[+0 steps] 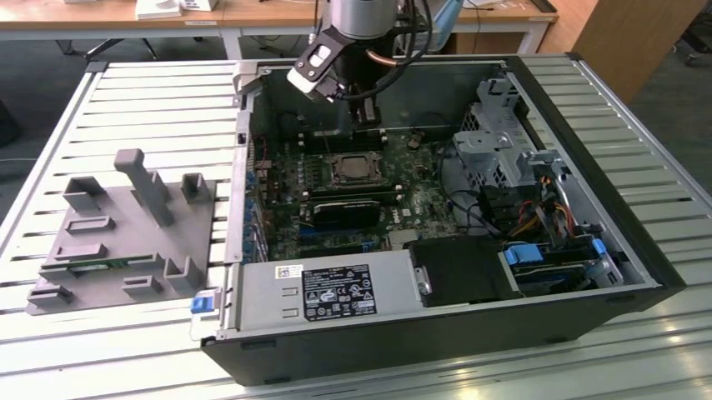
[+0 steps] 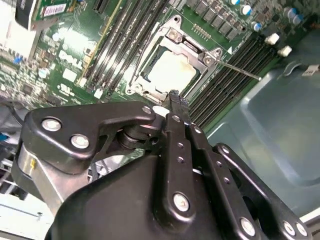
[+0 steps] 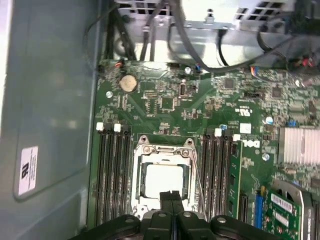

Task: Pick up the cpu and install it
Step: 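Install the first cpu locking lever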

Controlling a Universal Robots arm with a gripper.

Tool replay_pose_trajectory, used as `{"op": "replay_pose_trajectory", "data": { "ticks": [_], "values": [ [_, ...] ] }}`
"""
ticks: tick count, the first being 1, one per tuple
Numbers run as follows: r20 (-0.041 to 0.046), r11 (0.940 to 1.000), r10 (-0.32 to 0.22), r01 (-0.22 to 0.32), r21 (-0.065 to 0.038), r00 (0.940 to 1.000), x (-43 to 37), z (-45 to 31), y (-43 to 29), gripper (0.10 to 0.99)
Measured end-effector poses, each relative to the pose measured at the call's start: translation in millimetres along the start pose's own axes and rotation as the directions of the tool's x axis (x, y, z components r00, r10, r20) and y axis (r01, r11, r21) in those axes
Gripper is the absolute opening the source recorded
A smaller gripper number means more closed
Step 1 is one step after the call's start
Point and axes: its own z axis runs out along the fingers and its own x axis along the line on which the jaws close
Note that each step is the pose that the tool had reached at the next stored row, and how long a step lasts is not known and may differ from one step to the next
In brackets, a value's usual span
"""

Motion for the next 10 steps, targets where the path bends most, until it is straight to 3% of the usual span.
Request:
{"op": "replay_pose_trajectory", "data": {
  "ticks": [4, 10],
  "values": [
    [-0.003, 0.9975, -0.07, 0.07, 0.002, 0.9975, 0.0, 0.6, 0.0, 0.106],
    [-0.0059, 0.9912, -0.133, 0.133, 0.004, 0.9911, 0.0, 1.0, 0.0, 0.106]
  ]
}}
